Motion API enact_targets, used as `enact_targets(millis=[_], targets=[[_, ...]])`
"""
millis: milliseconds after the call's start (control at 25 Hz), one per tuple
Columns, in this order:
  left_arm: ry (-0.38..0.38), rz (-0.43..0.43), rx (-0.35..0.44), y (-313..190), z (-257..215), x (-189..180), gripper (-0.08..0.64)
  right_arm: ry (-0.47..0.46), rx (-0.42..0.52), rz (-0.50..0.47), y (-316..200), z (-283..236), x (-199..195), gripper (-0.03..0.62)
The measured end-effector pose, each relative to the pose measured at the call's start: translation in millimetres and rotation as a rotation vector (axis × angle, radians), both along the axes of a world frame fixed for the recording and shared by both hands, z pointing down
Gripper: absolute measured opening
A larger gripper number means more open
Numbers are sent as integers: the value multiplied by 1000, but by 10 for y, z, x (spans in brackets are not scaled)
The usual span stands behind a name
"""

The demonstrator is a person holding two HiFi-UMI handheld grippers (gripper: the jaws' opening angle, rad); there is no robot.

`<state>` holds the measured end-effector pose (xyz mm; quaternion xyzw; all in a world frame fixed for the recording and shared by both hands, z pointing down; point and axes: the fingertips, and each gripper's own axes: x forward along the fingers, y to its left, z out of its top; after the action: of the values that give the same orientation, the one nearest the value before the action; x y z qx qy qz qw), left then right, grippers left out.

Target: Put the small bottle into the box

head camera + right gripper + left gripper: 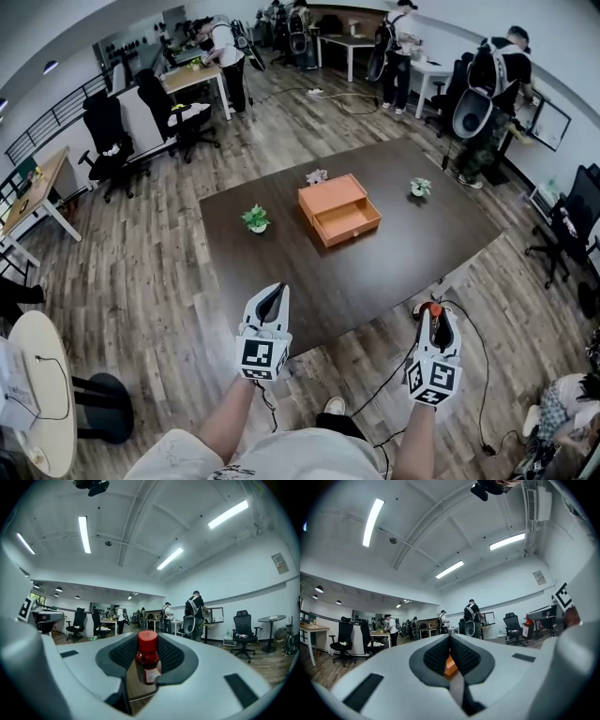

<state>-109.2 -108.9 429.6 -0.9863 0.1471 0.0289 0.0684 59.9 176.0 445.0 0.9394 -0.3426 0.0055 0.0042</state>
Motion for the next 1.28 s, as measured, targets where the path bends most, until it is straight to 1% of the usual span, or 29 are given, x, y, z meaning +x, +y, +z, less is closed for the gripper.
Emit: enact_targets(millis=[280,560,760,920,1120,1280], targets=[[-23,-20,17,81,16,462,2,-12,-1,-33,-6,66,478,130],[-43,-28,31,222,32,873,2,-26,12,-40,118,129,897,130],[-45,-32,16,313,41,1092,2,-32,6,-59,188,180,1056,130],[-50,-22,17,357,49,1257,3,-36,21,-56,221,198,1182,130],[-47,-21,13,321,119,1478,2,-23,22,-54,192,204,1358,130],[-39,-15,-6,257,221,1677,3,-18,4,-47,151,256,1513,130]])
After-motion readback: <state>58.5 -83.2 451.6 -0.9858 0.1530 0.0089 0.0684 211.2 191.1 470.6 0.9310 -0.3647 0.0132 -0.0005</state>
